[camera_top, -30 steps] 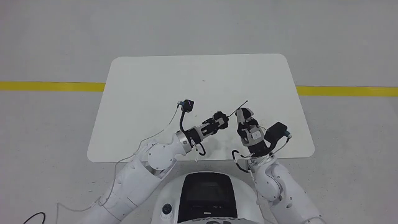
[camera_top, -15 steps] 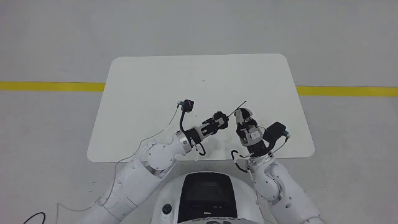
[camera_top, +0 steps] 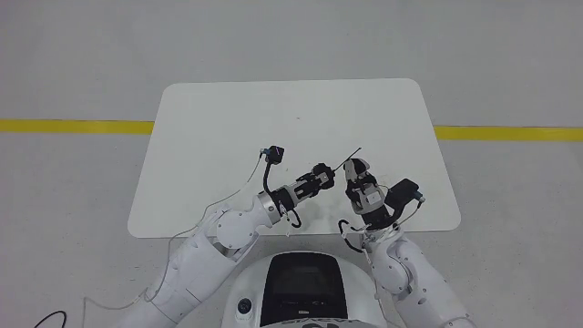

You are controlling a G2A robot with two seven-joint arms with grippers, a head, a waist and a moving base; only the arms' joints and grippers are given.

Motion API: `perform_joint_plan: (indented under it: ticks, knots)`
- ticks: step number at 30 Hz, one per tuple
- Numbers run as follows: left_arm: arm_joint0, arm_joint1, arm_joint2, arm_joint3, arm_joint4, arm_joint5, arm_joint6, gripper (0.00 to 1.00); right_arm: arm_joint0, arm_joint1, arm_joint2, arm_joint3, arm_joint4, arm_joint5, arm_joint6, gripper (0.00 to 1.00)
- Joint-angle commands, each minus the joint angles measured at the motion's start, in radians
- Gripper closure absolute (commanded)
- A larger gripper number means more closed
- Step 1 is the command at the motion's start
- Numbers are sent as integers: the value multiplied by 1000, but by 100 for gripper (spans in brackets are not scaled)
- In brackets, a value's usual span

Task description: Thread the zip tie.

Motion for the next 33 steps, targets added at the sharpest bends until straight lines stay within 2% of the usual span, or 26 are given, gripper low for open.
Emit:
perform_joint_plan:
  ticks: [1, 33]
  knots:
    - [0, 0, 0, 0, 0, 0, 0, 100, 0, 0, 1, 0, 1, 2, -2, 100]
    - [0, 0, 0, 0, 0, 0, 0, 100, 5, -4, -2, 10, -9, 17, -12, 100]
